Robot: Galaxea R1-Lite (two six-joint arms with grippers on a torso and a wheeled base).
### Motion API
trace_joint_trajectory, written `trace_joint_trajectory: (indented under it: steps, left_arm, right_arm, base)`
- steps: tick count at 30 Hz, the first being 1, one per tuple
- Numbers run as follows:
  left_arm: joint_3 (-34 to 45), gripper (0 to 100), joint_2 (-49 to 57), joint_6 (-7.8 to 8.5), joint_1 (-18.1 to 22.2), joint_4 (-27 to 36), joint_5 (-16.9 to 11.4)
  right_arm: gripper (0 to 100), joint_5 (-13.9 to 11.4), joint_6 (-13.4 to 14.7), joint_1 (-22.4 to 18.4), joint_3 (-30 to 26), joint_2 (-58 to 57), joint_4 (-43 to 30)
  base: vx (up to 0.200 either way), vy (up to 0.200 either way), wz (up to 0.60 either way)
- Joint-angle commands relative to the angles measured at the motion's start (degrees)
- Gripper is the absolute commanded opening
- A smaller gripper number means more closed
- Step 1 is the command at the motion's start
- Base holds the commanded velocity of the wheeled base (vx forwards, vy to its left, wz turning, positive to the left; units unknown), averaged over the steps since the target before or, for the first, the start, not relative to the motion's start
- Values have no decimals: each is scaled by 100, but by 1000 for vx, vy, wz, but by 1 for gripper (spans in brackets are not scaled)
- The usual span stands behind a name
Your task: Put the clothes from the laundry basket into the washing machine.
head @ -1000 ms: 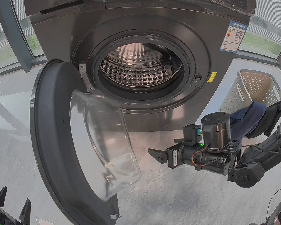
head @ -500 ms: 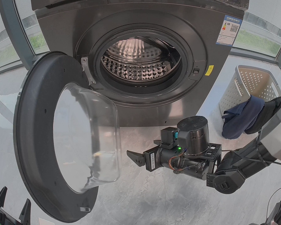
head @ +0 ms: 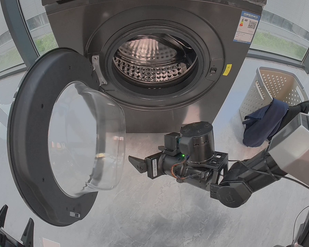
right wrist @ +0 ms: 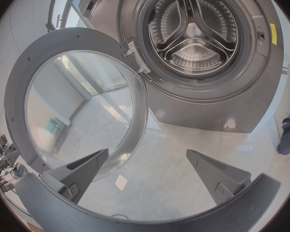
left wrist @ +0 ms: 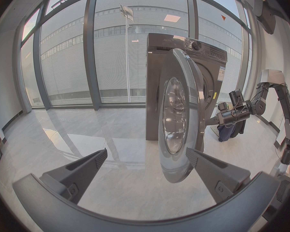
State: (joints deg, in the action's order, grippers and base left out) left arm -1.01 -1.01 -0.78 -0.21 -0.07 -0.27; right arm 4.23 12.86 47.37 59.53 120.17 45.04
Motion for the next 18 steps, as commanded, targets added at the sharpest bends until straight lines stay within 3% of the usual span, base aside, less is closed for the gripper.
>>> trace_joint_trajectory:
  steps: [1, 8, 18]
  left_arm:
    - [92, 100, 84, -10, 3, -1, 0]
    - [92, 100, 84, -10, -6, -1, 0]
    - [101, 100, 84, -10, 3, -1, 0]
  right_arm:
    - [100, 8, -3, 114, 630, 568, -4]
    - [100, 192, 32, 343, 1105, 885, 13]
    - [100, 183, 120, 290, 1290, 876, 31]
  base:
    - [0, 0, 0]
    - [0, 0, 0]
    - [0, 0, 0]
